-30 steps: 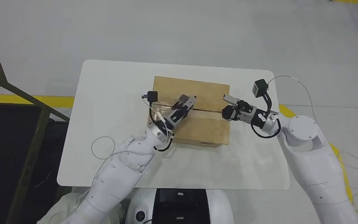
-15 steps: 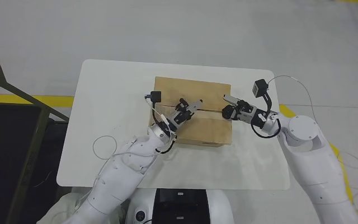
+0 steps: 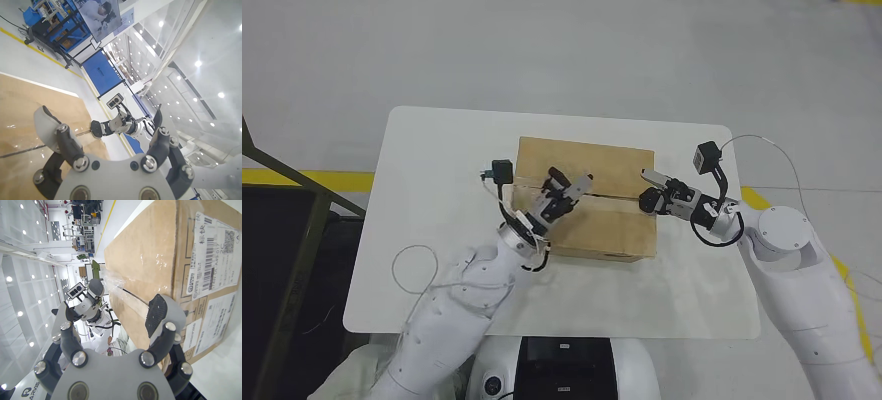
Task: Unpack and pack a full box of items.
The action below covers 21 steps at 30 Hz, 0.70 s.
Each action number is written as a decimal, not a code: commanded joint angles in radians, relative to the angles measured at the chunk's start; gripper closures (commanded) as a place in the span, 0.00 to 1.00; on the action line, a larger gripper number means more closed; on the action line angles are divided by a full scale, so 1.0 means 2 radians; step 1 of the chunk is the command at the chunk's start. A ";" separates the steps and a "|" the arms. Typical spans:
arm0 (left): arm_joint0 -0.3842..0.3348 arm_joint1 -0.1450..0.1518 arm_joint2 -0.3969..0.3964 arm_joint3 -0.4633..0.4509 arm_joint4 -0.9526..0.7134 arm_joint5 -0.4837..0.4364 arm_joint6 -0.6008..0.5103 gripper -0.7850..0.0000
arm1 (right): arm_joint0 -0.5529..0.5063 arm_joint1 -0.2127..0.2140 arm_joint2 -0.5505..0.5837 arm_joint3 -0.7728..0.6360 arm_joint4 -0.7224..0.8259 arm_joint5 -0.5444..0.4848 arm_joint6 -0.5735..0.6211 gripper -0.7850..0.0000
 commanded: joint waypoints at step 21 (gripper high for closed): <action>0.025 0.026 -0.234 -0.001 -0.181 -0.008 -0.125 0.00 | 0.000 0.000 0.000 0.000 0.000 0.000 0.000 0.00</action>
